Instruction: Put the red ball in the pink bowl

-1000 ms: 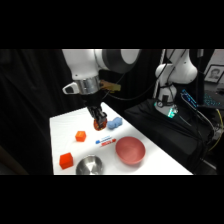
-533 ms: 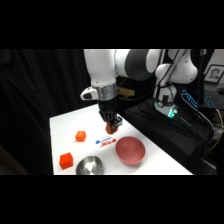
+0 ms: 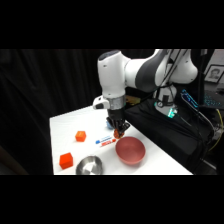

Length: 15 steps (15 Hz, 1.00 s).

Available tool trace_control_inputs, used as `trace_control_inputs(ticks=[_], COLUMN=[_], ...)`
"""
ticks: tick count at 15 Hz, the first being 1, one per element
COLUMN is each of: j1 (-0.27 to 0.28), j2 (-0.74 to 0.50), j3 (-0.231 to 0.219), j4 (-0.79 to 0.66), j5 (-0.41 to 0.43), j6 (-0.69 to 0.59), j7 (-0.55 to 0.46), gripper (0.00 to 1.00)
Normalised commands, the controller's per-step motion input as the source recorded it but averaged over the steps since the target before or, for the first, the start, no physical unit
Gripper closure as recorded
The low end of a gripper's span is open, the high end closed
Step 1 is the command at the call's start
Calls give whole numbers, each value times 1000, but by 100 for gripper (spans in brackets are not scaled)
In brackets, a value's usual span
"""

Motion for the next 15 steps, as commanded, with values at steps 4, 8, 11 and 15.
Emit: trace_control_inputs(ticks=[4,8,11,15], j1=[2,1,9,6], j2=[-22,65,122,131], j3=[37,46,51,52], j4=[-185,-113,-53,-14], j5=[-8,5,-23,-37], j6=[285,309,271,228], j7=[-150,-138,-108,-94], gripper=[98,98,98,98])
